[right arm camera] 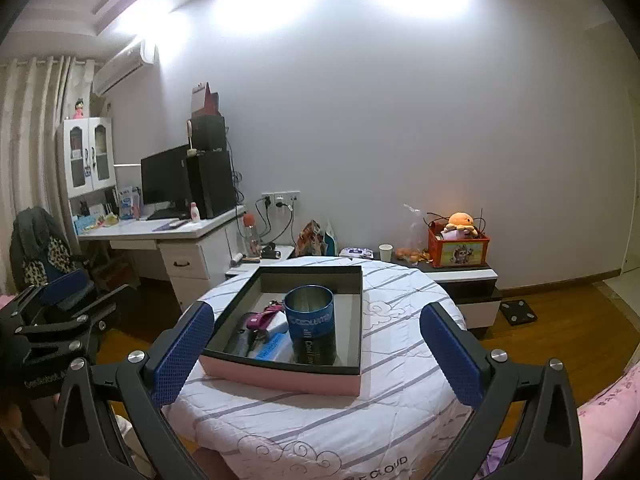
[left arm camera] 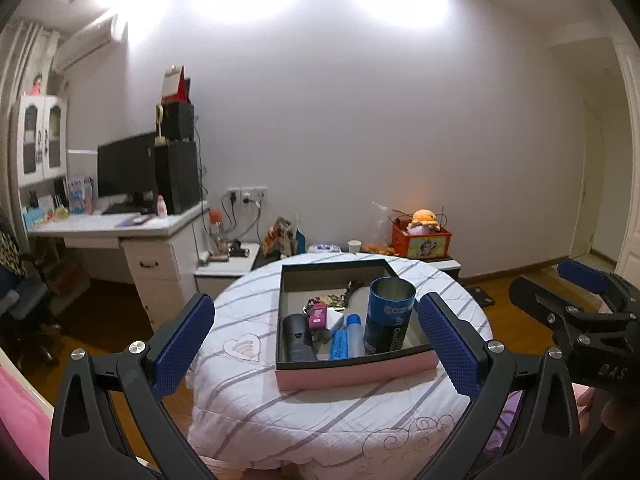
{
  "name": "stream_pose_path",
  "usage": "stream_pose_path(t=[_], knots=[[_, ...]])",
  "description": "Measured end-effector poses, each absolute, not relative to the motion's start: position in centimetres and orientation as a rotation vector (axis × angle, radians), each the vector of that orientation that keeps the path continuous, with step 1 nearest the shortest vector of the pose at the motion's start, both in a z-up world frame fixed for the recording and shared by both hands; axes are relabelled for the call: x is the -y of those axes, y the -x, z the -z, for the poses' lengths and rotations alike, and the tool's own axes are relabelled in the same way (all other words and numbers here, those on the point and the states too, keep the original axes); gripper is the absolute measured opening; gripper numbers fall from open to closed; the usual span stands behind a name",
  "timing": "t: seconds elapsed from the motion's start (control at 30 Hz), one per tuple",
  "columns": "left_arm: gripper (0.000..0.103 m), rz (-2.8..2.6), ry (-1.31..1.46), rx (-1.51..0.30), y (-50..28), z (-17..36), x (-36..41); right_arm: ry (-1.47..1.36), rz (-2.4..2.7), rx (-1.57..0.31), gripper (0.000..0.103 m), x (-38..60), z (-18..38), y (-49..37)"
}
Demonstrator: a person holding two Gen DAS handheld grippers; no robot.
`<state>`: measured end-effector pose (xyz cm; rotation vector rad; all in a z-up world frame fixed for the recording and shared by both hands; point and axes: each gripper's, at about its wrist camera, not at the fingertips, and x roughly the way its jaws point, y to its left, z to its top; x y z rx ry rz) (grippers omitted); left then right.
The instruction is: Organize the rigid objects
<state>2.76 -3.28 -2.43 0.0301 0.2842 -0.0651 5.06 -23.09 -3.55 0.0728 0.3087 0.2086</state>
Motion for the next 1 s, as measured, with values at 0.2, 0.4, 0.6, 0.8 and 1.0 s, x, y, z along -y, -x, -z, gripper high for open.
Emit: stream_pose_path(t=[0.2, 0.4, 0.6, 0.8, 1.0], knots=[[0.103, 0.045, -0.071, -0.225, -0.8, 2.4, 4.0, -0.062, -0.221, -0.258, 0.103, 22.9, 3.6, -3.3], [0.103, -0.004, -0.121, -0.147, 0.5, 1.2, 4.8, -0.058, -0.209, -0.210, 0.103, 23.1, 3.1, -2.4], [0.103, 0.028, -0.096, -0.128, 0.8, 0.6, 4.7, -0.036, -0.195, -0.194, 0.103, 23.0, 2.8, -1.9], [0.103, 0.033, -0.098, -0.178, -0.2, 0.7, 5.0, -0.022, -0.175, -0.196, 0.103, 23.1, 1.9, -2.1], [0.103, 0.032, -0.080, -0.171, -0.5, -1.0, 4.9, -0.022, -0.174, -0.205, 0.103, 23.1, 0.5, -2.5]])
